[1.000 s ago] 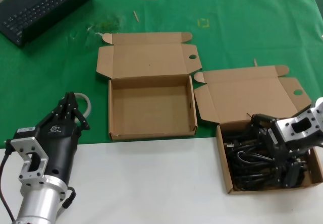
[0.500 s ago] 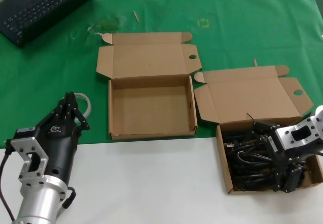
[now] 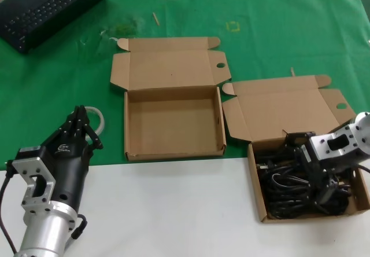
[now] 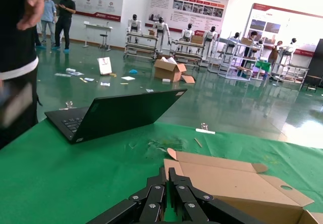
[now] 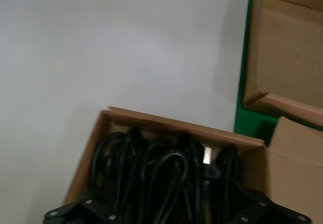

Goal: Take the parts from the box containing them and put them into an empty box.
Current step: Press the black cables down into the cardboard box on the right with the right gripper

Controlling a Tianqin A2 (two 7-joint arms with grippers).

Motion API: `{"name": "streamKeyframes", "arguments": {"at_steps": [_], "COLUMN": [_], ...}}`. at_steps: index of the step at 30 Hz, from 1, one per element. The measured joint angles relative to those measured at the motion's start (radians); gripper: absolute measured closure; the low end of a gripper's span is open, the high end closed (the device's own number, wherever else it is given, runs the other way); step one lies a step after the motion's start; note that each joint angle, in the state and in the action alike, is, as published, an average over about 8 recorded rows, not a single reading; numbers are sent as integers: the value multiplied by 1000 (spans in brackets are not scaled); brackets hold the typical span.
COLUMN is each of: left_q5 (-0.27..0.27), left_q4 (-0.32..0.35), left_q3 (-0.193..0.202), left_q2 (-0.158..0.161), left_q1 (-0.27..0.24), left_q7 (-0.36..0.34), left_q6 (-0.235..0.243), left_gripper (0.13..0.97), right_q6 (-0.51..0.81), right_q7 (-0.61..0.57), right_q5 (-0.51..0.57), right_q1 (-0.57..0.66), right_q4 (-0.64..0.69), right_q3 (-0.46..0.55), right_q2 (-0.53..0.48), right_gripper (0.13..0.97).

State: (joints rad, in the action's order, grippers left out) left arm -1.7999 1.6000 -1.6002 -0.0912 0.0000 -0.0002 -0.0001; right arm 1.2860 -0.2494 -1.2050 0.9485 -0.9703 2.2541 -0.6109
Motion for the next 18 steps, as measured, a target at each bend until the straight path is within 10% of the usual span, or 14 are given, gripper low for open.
{"name": "streamKeyframes", "arguments": {"at_steps": [18], "left_q5": [0], "left_q4": [0], "left_q3": [0], "left_q2": [0], "left_q1": [0], "left_q7": [0], "left_q6": [0], "left_gripper": [941], "right_q6": [-35], "right_q7": [-62], "right_q5": [4], "right_q1": [59], "right_q4": [143], "right_q3": [3], "right_q2": [64], "right_gripper": [626]}}
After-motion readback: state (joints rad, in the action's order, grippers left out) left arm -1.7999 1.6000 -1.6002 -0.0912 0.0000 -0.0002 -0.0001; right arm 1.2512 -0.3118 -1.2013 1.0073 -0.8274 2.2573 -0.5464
